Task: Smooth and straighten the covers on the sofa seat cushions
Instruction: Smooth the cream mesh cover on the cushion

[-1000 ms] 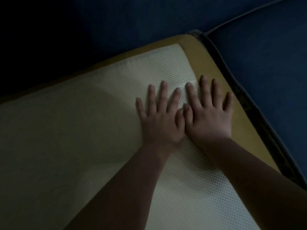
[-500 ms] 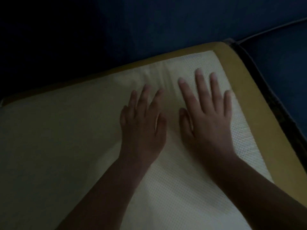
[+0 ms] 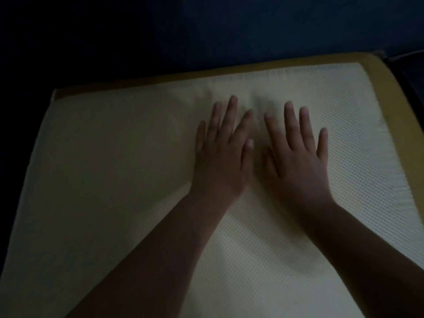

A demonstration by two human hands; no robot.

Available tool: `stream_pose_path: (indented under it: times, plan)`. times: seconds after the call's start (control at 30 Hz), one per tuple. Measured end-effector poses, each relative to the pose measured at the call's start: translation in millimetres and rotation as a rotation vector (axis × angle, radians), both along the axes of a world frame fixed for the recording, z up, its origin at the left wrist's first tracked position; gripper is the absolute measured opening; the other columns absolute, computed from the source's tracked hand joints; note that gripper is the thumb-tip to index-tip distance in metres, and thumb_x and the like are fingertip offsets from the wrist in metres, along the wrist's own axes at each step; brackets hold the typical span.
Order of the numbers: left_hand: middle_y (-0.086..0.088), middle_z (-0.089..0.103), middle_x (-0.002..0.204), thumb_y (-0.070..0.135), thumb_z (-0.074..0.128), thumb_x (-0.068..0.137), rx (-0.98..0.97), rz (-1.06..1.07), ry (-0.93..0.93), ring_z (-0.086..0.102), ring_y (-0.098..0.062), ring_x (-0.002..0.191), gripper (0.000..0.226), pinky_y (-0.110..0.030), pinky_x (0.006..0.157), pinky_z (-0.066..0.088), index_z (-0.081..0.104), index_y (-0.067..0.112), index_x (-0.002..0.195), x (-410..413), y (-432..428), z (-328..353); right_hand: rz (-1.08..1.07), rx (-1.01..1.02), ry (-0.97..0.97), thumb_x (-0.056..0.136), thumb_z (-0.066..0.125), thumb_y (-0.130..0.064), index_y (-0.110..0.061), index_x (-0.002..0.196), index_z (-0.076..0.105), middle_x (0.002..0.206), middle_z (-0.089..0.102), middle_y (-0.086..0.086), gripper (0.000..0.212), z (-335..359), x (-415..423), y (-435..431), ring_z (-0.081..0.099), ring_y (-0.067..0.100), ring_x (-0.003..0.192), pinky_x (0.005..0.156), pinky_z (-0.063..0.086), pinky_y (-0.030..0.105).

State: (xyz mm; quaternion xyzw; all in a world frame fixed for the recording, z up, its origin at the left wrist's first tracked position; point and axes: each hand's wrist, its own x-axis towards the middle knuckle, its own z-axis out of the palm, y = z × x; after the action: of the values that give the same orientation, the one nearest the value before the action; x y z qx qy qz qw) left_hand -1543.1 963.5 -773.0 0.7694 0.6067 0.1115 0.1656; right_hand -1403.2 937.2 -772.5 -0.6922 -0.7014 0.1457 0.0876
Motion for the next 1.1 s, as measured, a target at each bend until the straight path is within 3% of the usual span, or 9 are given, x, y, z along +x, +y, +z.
stream_pose_path:
  times: [0.13, 0.3, 0.5, 0.7, 0.77, 0.9, 1.0, 1.1]
  plan:
    - [-0.001, -0.005, 0.162, 0.039, 0.027, 0.099, 0.118, 0.109, 0.131, -0.011, -0.020, 0.148, 0.057, -0.048, 0.119, 0.000, 0.011, 0.029, 0.154, -46.2, -5.5, 0.6, 0.031, 0.138, 0.061, 0.099, 0.028, -0.034, -0.025, 0.154, 0.011, 0.161, -0.004, 0.006, 0.059, 10.2, -51.1, 6.9, -0.008, 0.024, 0.148, 0.117, 0.000, 0.055]
    - [0.003, -0.013, 0.161, 0.050, 0.001, 0.090, -0.122, 0.158, 0.326, -0.014, -0.018, 0.148, 0.065, -0.047, 0.119, -0.002, -0.002, 0.035, 0.153, -90.9, -15.6, -33.9, 0.092, -0.101, -0.110, 0.098, 0.008, -0.047, -0.031, 0.153, -0.005, 0.161, -0.014, 0.003, 0.059, -27.9, -81.7, 1.9, -0.019, 0.021, 0.146, 0.118, -0.005, 0.052]
    - [0.003, -0.007, 0.162, 0.050, 0.003, 0.090, -0.103, 0.102, 0.086, -0.013, -0.017, 0.148, 0.066, -0.048, 0.119, 0.001, 0.007, 0.034, 0.153, -104.4, -9.0, -15.1, 0.075, -0.161, -0.094, 0.094, 0.004, -0.052, -0.029, 0.153, -0.006, 0.160, -0.017, 0.005, 0.064, -15.2, -91.1, 6.2, -0.022, 0.022, 0.145, 0.116, -0.005, 0.058]
    - [-0.004, 0.004, 0.162, 0.043, 0.021, 0.097, 0.224, 0.268, 0.158, 0.000, -0.026, 0.149, 0.059, -0.049, 0.118, 0.003, 0.011, 0.029, 0.153, -183.6, -1.8, 17.6, 0.154, 0.198, 0.110, 0.101, 0.026, -0.038, -0.025, 0.154, 0.010, 0.162, -0.003, 0.007, 0.057, 33.8, -179.8, 20.3, -0.009, 0.023, 0.148, 0.117, -0.004, 0.053]
    - [-0.003, 0.002, 0.162, 0.045, 0.020, 0.098, 0.160, 0.307, 0.213, -0.001, -0.025, 0.149, 0.059, -0.049, 0.118, 0.003, 0.006, 0.031, 0.153, -214.7, -7.5, 5.2, 0.173, 0.204, 0.120, 0.101, 0.026, -0.038, -0.026, 0.154, 0.011, 0.162, -0.001, 0.006, 0.056, 26.4, -207.9, 19.7, -0.007, 0.023, 0.149, 0.118, -0.001, 0.053]
    - [0.002, 0.000, 0.162, 0.051, 0.011, 0.091, -0.088, 0.264, 0.306, -0.001, -0.022, 0.149, 0.063, -0.050, 0.118, 0.007, 0.009, 0.037, 0.152, -253.3, -31.5, -29.8, 0.250, -0.020, -0.079, 0.099, 0.016, -0.044, -0.028, 0.154, 0.010, 0.162, 0.001, 0.008, 0.058, -23.1, -235.2, 4.5, -0.004, 0.027, 0.148, 0.116, 0.005, 0.059]
    - [0.005, -0.005, 0.162, 0.052, 0.006, 0.086, -0.117, 0.247, 0.263, -0.007, -0.019, 0.149, 0.067, -0.045, 0.119, 0.000, 0.007, 0.039, 0.152, -255.3, -31.2, -30.9, 0.264, -0.049, -0.151, 0.098, 0.014, -0.046, -0.026, 0.154, 0.014, 0.161, 0.006, 0.010, 0.060, -33.8, -238.2, 2.1, -0.001, 0.030, 0.148, 0.116, 0.003, 0.059]
    - [0.006, -0.010, 0.162, 0.050, 0.006, 0.088, -0.090, 0.234, 0.153, -0.013, -0.017, 0.148, 0.065, -0.044, 0.119, -0.001, 0.006, 0.038, 0.152, -260.0, -29.4, -20.8, 0.238, -0.048, -0.113, 0.097, 0.014, -0.048, -0.028, 0.154, 0.006, 0.162, -0.003, 0.009, 0.061, -28.0, -243.0, 2.4, -0.009, 0.029, 0.147, 0.115, 0.000, 0.060]
